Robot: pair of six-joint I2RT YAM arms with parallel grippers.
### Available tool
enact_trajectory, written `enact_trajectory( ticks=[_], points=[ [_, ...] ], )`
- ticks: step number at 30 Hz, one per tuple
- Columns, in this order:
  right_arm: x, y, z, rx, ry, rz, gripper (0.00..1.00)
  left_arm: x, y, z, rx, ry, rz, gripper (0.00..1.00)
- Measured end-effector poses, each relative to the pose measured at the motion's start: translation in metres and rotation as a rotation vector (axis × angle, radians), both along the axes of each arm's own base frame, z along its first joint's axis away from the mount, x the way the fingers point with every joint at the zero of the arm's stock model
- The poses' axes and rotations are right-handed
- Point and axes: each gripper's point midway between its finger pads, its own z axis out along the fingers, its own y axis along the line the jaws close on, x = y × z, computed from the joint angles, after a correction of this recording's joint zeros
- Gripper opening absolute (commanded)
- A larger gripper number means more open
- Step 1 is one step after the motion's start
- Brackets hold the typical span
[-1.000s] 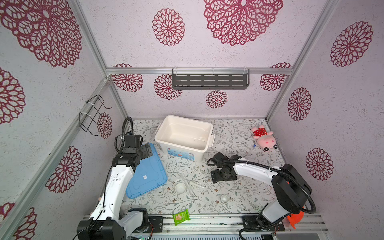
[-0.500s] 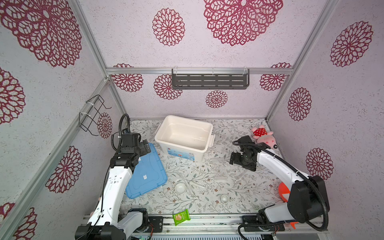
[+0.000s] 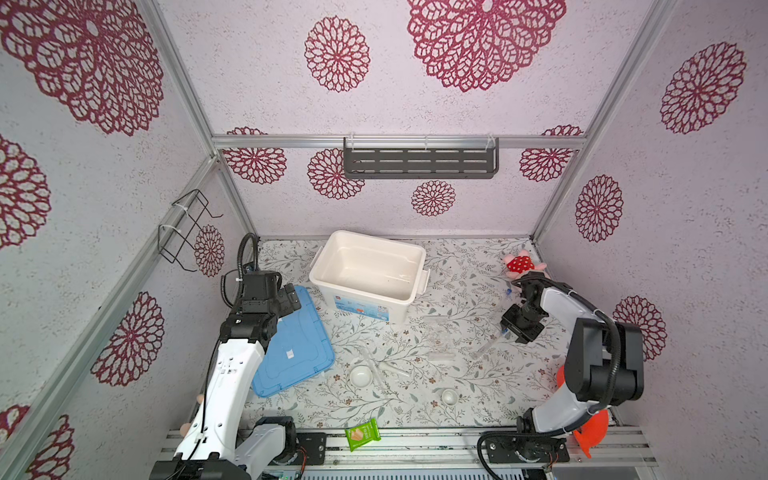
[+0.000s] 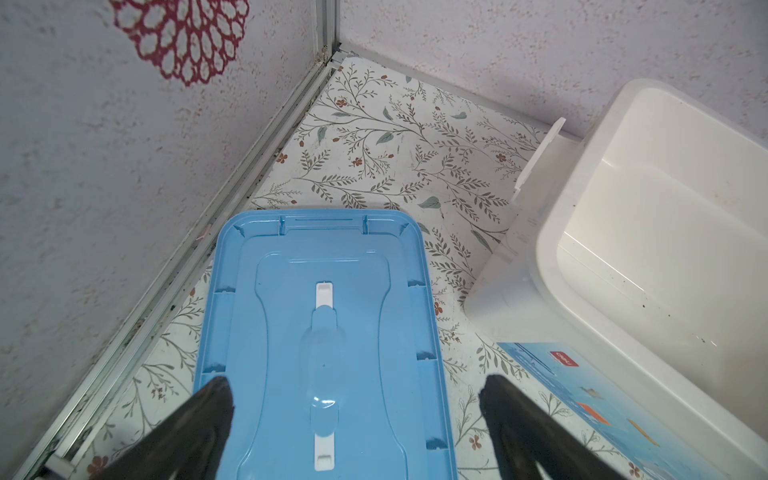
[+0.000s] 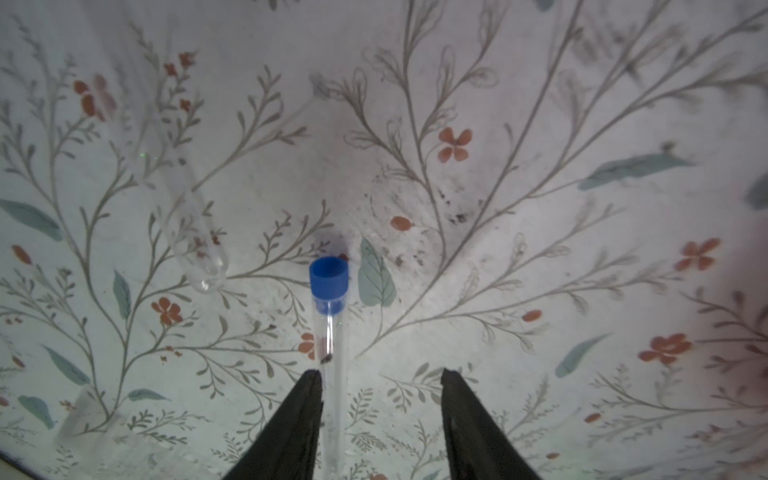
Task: Organize the chemistry lab equipment
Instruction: 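Close the right gripper on a test tube while the left draws back, then lift the blue-capped test tube upright with the right gripper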
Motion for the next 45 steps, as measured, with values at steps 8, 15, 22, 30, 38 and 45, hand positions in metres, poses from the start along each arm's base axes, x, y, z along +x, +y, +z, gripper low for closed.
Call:
enact_trajectory(
  ticks=[8, 15, 22, 30, 38, 45],
  points=[
    [0.014, -0.002, -0.02, 0.031, 0.026, 0.016, 0.42, -0.006, 0.006, 0.005, 0.03, -0.004, 0.023, 0.97],
    [0.032, -0.009, -0.022, 0.048, -0.019, 0.019, 0.38, -0.012, 0.008, 0.001, 0.034, 0.001, 0.032, 0.98],
    [0.032, -0.006, -0.023, 0.073, -0.025, 0.023, 0.37, -0.011, 0.007, -0.001, 0.027, -0.002, 0.032, 0.97],
    [0.029, -0.007, -0.023, 0.061, -0.023, 0.043, 0.28, -0.009, 0.004, -0.005, 0.002, -0.008, 0.03, 0.97],
    [0.027, -0.007, -0.023, 0.06, -0.032, 0.042, 0.21, -0.007, -0.001, -0.011, -0.039, -0.018, 0.032, 0.97],
    [0.022, -0.001, -0.022, 0.087, -0.064, 0.054, 0.17, -0.005, -0.002, -0.011, -0.058, -0.033, 0.038, 0.97]
  ],
)
